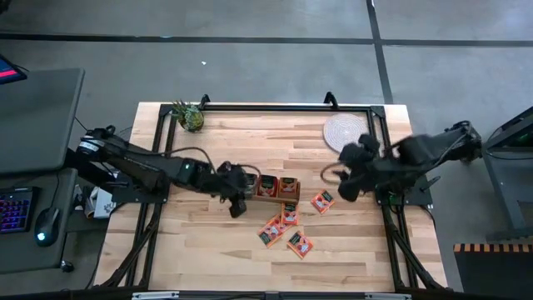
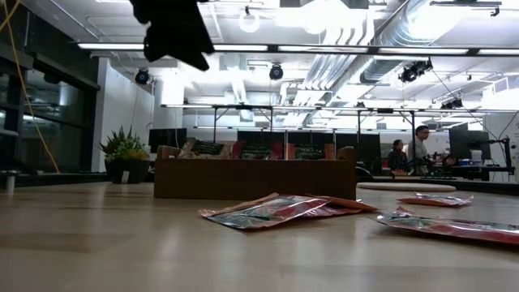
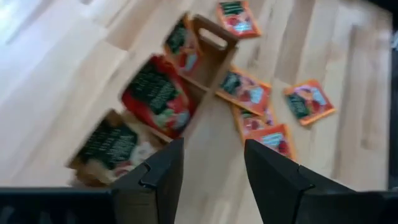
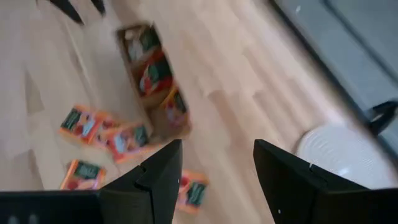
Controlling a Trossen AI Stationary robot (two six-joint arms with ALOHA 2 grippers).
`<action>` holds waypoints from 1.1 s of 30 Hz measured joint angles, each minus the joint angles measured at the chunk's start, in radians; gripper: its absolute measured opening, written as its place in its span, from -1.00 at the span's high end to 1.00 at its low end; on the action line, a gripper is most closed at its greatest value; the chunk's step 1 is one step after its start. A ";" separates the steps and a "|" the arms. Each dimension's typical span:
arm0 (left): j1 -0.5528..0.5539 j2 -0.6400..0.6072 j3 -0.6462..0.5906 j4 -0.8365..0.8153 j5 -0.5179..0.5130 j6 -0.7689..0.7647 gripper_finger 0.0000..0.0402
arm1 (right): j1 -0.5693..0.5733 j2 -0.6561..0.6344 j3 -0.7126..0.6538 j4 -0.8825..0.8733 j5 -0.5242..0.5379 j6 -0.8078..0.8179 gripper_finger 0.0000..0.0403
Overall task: Pick & Place Tea
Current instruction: Put the orange tea bag into the right section of the brown wooden organizer
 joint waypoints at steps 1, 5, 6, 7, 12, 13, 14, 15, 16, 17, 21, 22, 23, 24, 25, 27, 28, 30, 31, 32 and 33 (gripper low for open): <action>-0.020 0.001 0.000 0.008 -0.011 -0.018 0.17 | 0.016 -0.016 -0.062 0.035 -0.008 0.029 0.03; -0.077 0.041 0.003 0.036 -0.055 -0.072 0.17 | 0.067 -0.091 -0.333 0.255 -0.058 0.149 0.03; -0.089 0.048 0.000 0.030 -0.060 -0.078 0.17 | 0.074 -0.108 -0.397 0.308 -0.069 0.183 0.03; -0.100 0.054 -0.002 0.033 -0.068 -0.079 0.17 | 0.077 -0.126 -0.460 0.352 -0.079 0.221 0.03; -0.108 0.068 0.001 0.054 -0.023 -0.083 0.17 | 0.052 -0.193 -0.706 0.515 -0.159 0.440 0.03; -0.106 0.068 0.001 0.064 -0.020 -0.082 0.17 | 0.041 -0.200 -0.746 0.552 -0.183 0.475 0.03; -0.105 0.068 0.002 0.068 -0.024 -0.076 0.17 | 0.028 -0.203 -0.783 0.587 -0.203 0.501 0.03; -0.098 0.068 0.002 0.072 -0.034 -0.056 0.17 | 0.014 -0.205 -0.817 0.624 -0.224 0.522 0.03; -0.092 0.068 0.002 0.086 -0.039 -0.035 0.17 | 0.001 -0.206 -0.849 0.657 -0.243 0.541 0.03; -0.085 0.068 0.002 0.104 -0.041 -0.014 0.17 | -0.014 -0.205 -0.881 0.688 -0.257 0.557 0.03; -0.048 0.068 0.002 0.147 0.024 0.054 0.17 | -0.073 -0.200 -0.990 0.771 -0.327 0.616 0.03; -0.038 0.068 0.002 0.151 0.052 0.074 0.17 | -0.087 -0.200 -1.011 0.789 -0.349 0.625 0.03; -0.026 0.068 0.002 0.160 0.077 0.085 0.17 | -0.098 -0.201 -1.028 0.806 -0.363 0.632 0.03; -0.015 0.068 0.002 0.165 0.098 0.094 0.17 | -0.110 -0.201 -1.042 0.818 -0.376 0.637 0.03; -0.004 0.068 0.002 0.164 0.116 0.102 0.17 | -0.122 -0.201 -1.052 0.831 -0.389 0.636 0.03; 0.015 0.068 0.002 0.163 0.133 0.119 0.17 | -0.144 -0.201 -1.071 0.863 -0.413 0.608 0.03; 0.023 0.068 0.002 0.161 0.133 0.130 0.17 | -0.154 -0.201 -1.079 0.871 -0.425 0.599 0.03; 0.036 0.068 0.002 0.162 0.133 0.146 0.17 | -0.168 -0.201 -1.088 0.869 -0.443 0.591 0.03; 0.043 0.068 0.002 0.162 0.139 0.155 0.17 | -0.173 -0.201 -1.092 0.868 -0.451 0.589 0.03; 0.049 0.068 0.002 0.162 0.152 0.164 0.17 | -0.174 -0.201 -1.094 0.865 -0.454 0.591 0.03; 0.054 0.068 0.002 0.161 0.166 0.172 0.17 | -0.175 -0.200 -1.097 0.864 -0.455 0.598 0.02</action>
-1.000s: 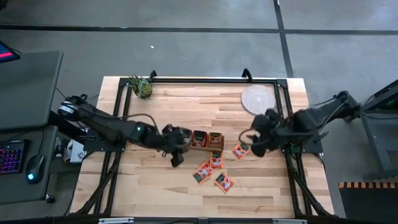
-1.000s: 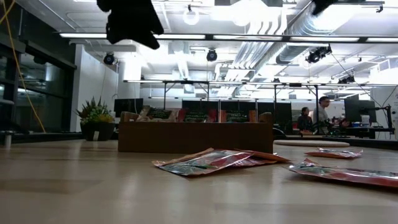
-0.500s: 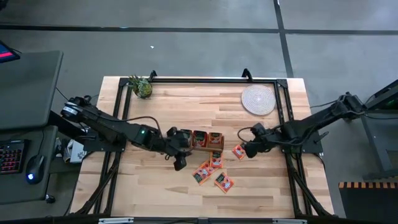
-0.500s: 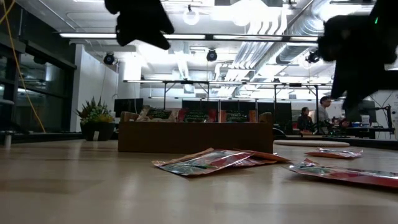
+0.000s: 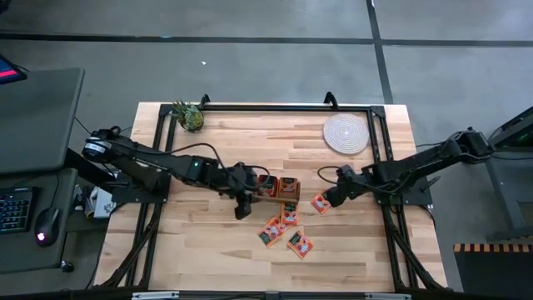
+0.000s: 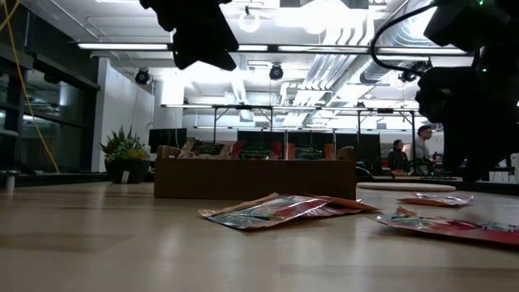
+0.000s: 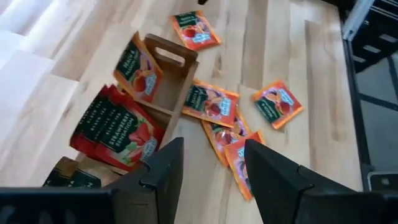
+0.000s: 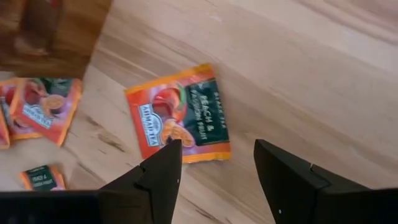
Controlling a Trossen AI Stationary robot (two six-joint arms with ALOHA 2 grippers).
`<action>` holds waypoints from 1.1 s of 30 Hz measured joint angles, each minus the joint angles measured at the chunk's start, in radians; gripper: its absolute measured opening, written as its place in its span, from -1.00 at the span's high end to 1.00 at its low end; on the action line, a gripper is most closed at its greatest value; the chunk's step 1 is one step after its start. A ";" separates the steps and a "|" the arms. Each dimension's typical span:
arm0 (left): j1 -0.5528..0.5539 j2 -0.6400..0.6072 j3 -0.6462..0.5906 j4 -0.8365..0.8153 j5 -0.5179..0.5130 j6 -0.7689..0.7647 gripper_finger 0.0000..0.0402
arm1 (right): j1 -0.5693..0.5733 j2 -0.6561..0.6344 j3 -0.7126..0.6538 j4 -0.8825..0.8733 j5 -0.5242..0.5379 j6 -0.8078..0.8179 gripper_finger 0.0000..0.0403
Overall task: Pick & Place Tea
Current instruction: Put the orange tea bag into the right section of the brown wooden organizer
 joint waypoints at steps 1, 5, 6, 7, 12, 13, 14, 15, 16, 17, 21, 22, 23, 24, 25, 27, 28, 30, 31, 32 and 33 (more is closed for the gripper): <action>0.001 0.000 0.000 -0.001 0.015 0.009 0.17 | 0.000 0.000 -0.002 -0.003 -0.004 0.013 0.01; 0.000 0.000 0.000 -0.009 0.042 0.040 0.17 | 0.000 0.000 -0.002 0.002 -0.005 0.067 -0.08; -0.001 0.000 0.000 -0.008 0.045 0.044 0.17 | 0.000 0.000 -0.002 0.002 -0.008 0.075 -0.10; -0.001 0.000 0.000 -0.009 0.047 0.046 0.17 | 0.000 0.000 -0.002 0.002 -0.013 0.083 -0.13; 0.000 0.000 0.000 -0.004 0.039 0.067 0.17 | 0.008 0.000 -0.002 0.002 -0.027 0.142 -0.20; 0.000 0.000 0.000 -0.006 0.039 0.072 0.17 | 0.012 0.000 -0.002 0.002 -0.028 0.153 -0.20; 0.000 0.000 0.000 -0.008 0.038 0.073 0.17 | 0.017 0.001 -0.002 0.002 -0.027 0.170 -0.20; 0.000 0.000 0.000 -0.009 0.039 0.074 0.17 | 0.023 0.002 -0.002 0.002 -0.026 0.187 -0.20; 0.000 0.000 0.000 -0.009 0.039 0.075 0.17 | 0.029 0.002 -0.002 0.002 -0.026 0.206 -0.20; 0.000 0.000 0.000 -0.009 0.039 0.075 0.17 | 0.035 0.002 -0.002 0.003 -0.026 0.226 -0.20; 0.000 0.000 0.000 -0.009 0.037 0.080 0.17 | 0.057 0.002 -0.002 0.002 -0.007 0.306 -0.20; 0.000 0.000 0.000 -0.008 0.037 0.088 0.17 | 0.061 0.002 -0.002 0.002 0.000 0.319 -0.20; 0.000 0.000 0.000 -0.008 0.036 0.092 0.17 | 0.064 0.002 -0.002 0.002 0.008 0.333 -0.20; 0.000 0.000 0.000 -0.009 0.036 0.097 0.17 | 0.066 0.002 -0.002 0.002 0.016 0.349 -0.20; 0.000 0.000 0.000 -0.008 0.034 0.098 0.17 | 0.068 0.004 -0.002 0.002 0.023 0.368 -0.20; 0.000 0.000 0.000 -0.008 0.033 0.099 0.17 | 0.069 0.014 -0.002 0.008 0.027 0.402 -0.20; 0.000 0.000 0.000 -0.008 0.033 0.099 0.17 | 0.070 0.022 -0.002 0.012 0.027 0.419 -0.20; 0.000 0.000 0.000 -0.008 0.033 0.102 0.17 | 0.077 0.044 -0.002 0.030 0.029 0.452 -0.20; 0.000 0.000 0.000 -0.008 0.034 0.107 0.17 | 0.081 0.057 -0.002 0.044 0.032 0.465 -0.20; 0.000 0.000 0.000 -0.008 0.033 0.111 0.17 | 0.086 0.069 -0.002 0.053 0.035 0.480 -0.20; 0.000 0.000 0.000 -0.008 0.034 0.116 0.17 | 0.091 0.081 -0.001 0.055 0.039 0.493 -0.20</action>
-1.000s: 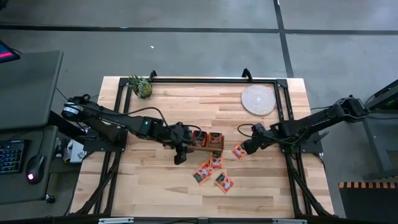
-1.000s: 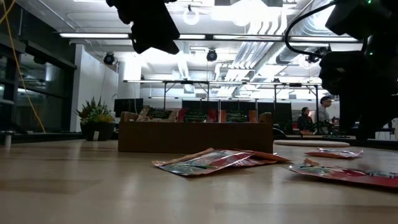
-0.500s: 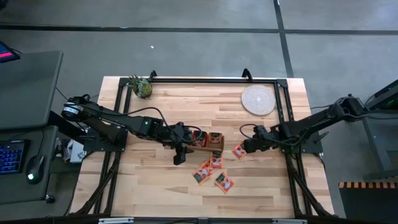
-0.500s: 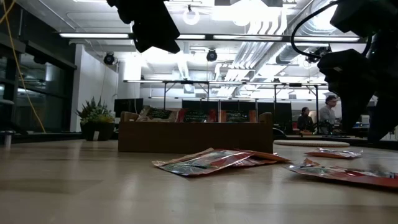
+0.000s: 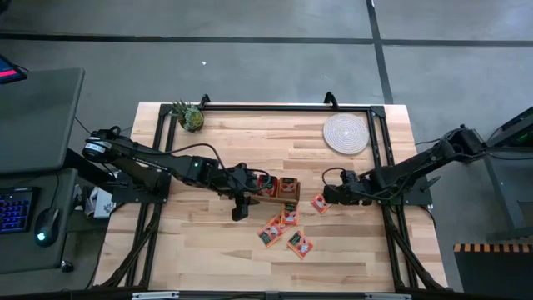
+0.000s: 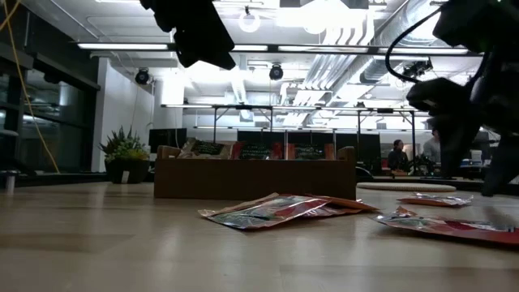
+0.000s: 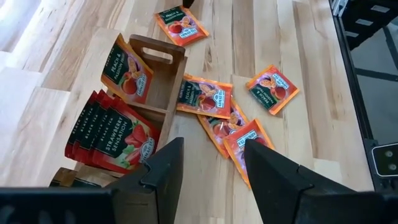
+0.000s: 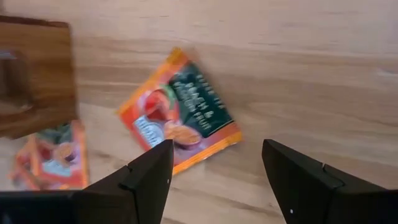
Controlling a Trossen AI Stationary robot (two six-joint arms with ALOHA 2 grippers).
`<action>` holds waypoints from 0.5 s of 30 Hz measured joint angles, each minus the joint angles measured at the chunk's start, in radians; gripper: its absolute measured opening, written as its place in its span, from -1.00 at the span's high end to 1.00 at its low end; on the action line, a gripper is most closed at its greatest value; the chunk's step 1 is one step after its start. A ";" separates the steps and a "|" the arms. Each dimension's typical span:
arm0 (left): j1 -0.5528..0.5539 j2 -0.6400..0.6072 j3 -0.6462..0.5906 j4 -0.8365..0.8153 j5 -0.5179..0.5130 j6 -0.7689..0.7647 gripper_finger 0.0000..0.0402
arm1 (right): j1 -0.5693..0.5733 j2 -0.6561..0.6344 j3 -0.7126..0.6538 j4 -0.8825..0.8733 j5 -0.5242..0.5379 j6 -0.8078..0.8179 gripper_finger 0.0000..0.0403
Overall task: Pick & Place Tea
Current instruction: Put the orange tea bag into the right section of the brown wooden organizer
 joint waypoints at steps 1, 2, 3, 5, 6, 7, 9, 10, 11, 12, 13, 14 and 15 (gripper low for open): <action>0.000 0.000 0.000 0.000 0.000 0.001 0.17 | 0.004 0.012 0.000 0.000 0.006 0.011 -0.20; 0.000 0.000 0.000 0.000 0.000 0.001 0.17 | 0.008 0.022 0.000 0.003 0.010 0.021 -0.20; 0.000 0.000 0.000 0.000 0.000 0.001 0.17 | 0.012 0.032 0.000 0.007 0.010 0.028 -0.20; 0.000 0.000 0.000 0.000 0.000 0.001 0.17 | 0.017 0.050 0.000 0.009 0.008 0.038 -0.20; 0.000 0.000 0.000 0.000 0.000 0.003 0.17 | 0.019 0.058 0.000 0.010 0.009 0.042 -0.20; 0.000 0.000 0.000 0.000 0.003 0.006 0.17 | 0.022 0.063 0.001 0.012 0.010 0.045 -0.20; 0.000 0.000 0.000 0.000 0.012 0.011 0.17 | 0.025 0.074 0.002 0.020 0.017 0.050 -0.20; 0.000 0.000 0.000 -0.001 0.015 0.012 0.17 | 0.025 0.078 0.002 0.024 0.020 0.050 -0.20; 0.000 0.000 0.000 -0.001 0.016 0.012 0.17 | 0.025 0.082 0.002 0.029 0.024 0.050 -0.20; 0.000 0.000 0.000 0.000 0.016 0.012 0.17 | 0.025 0.086 0.002 0.036 0.024 0.050 -0.20; 0.000 0.000 0.000 -0.001 0.016 0.012 0.17 | 0.025 0.090 0.001 0.044 0.027 0.049 -0.20; 0.000 0.000 0.000 -0.001 0.016 0.013 0.17 | 0.025 0.094 0.001 0.053 0.028 0.048 -0.20; 0.000 0.000 0.000 -0.001 0.016 0.018 0.17 | 0.024 0.097 0.001 0.061 0.030 0.048 -0.20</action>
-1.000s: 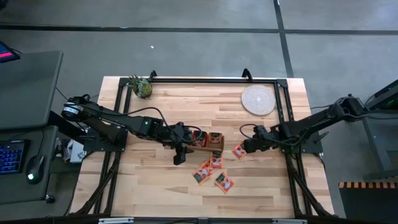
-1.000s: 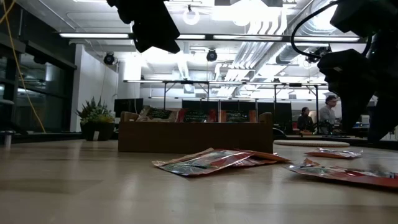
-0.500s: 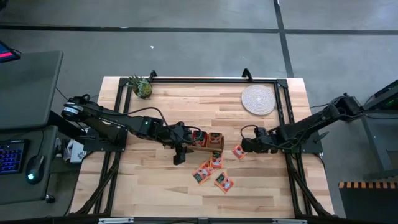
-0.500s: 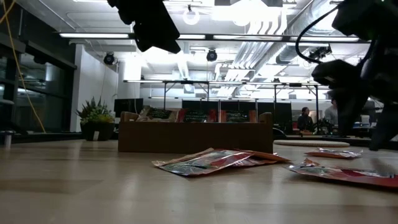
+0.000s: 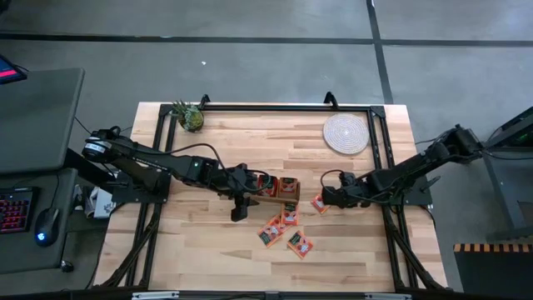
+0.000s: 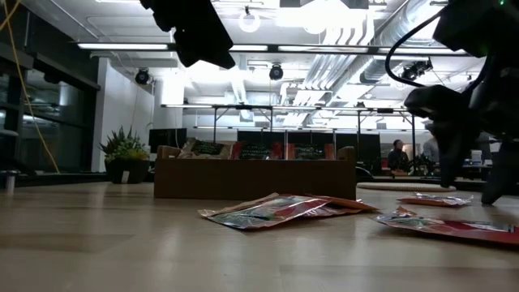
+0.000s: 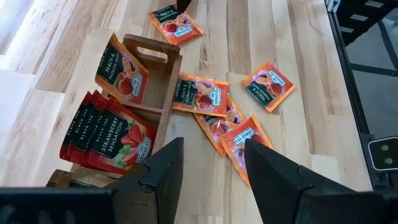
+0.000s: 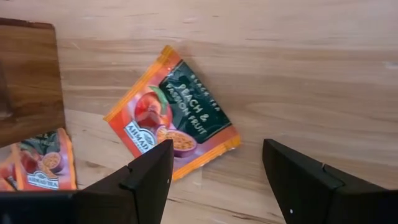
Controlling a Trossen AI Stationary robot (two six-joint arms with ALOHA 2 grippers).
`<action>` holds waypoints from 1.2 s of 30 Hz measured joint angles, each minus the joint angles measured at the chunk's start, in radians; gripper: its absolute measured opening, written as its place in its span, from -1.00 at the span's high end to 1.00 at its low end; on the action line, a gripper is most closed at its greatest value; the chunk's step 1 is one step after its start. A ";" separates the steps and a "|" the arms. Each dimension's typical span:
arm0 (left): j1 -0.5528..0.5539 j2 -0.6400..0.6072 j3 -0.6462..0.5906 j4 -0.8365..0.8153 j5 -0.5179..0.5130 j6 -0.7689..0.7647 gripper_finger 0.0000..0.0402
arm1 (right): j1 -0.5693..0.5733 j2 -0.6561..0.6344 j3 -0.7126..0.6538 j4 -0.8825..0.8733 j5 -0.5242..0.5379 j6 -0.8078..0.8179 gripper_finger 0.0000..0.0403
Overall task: Pick & Place Tea
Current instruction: Put the orange tea bag into the right section of the brown wooden organizer
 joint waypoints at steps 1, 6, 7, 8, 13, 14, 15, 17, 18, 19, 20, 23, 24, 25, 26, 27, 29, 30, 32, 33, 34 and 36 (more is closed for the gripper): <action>0.000 0.000 0.000 0.000 0.002 0.004 0.17 | -0.001 0.004 0.000 0.009 0.000 0.000 -0.20; 0.000 0.000 0.000 0.000 0.003 0.009 0.17 | -0.001 0.020 0.000 0.057 0.006 -0.003 -0.20; 0.000 0.000 0.000 0.000 0.003 0.009 0.17 | -0.001 0.024 0.000 0.066 0.007 -0.003 -0.20; 0.000 0.000 0.000 0.000 0.003 0.009 0.17 | -0.001 0.030 0.000 0.076 0.009 -0.004 -0.20; 0.000 0.000 0.000 -0.001 0.004 0.009 0.17 | -0.001 0.056 0.002 0.114 0.012 -0.004 -0.19; 0.000 0.000 0.000 -0.001 0.004 0.009 0.17 | -0.001 0.060 0.003 0.115 0.012 -0.003 -0.19; 0.000 0.000 0.000 -0.001 0.004 0.011 0.17 | -0.002 0.065 0.003 0.115 0.012 -0.002 -0.19; 0.000 0.000 0.000 -0.004 0.005 0.017 0.17 | -0.007 0.075 0.003 0.115 0.009 0.000 -0.18; 0.000 0.000 0.000 -0.006 0.005 0.017 0.17 | -0.011 0.079 0.004 0.115 0.004 0.000 -0.17; 0.000 0.000 0.000 -0.008 0.006 0.017 0.17 | -0.015 0.083 0.004 0.115 0.002 0.000 -0.14; 0.000 0.000 0.000 -0.010 0.006 0.017 0.17 | -0.018 0.087 0.004 0.115 -0.001 0.000 -0.10; 0.000 0.000 0.000 -0.019 0.006 0.017 0.17 | -0.031 0.089 0.003 0.112 -0.009 -0.001 0.05; 0.000 0.000 0.000 -0.024 0.006 0.017 0.17 | -0.036 0.089 0.003 0.110 -0.012 -0.006 0.11; 0.000 0.000 0.000 -0.030 0.006 0.017 0.17 | -0.041 0.090 0.002 0.106 -0.014 -0.012 0.17; 0.000 0.000 0.000 -0.032 0.006 0.017 0.17 | -0.046 0.090 0.002 0.103 -0.015 -0.017 0.24; 0.000 0.000 0.000 -0.032 0.006 0.017 0.17 | -0.049 0.090 0.001 0.098 -0.015 -0.019 0.31; 0.000 0.000 0.000 -0.032 0.005 0.017 0.17 | -0.054 0.091 0.000 0.092 -0.015 -0.023 0.45; 0.000 0.000 0.000 -0.032 0.005 0.017 0.17 | -0.054 0.091 0.000 0.090 -0.013 -0.027 0.52; 0.000 0.000 0.000 -0.032 0.005 0.017 0.17 | -0.054 0.092 -0.001 0.083 -0.008 -0.029 0.65; 0.000 0.000 0.000 -0.032 0.005 0.017 0.17 | -0.054 0.093 -0.001 0.081 -0.005 -0.031 0.72; 0.000 0.000 0.000 -0.032 0.005 0.017 0.17 | -0.054 0.093 -0.001 0.080 0.000 -0.039 0.79; 0.000 0.000 0.000 -0.032 0.005 0.021 0.17 | -0.054 0.093 -0.002 0.081 0.013 -0.055 0.93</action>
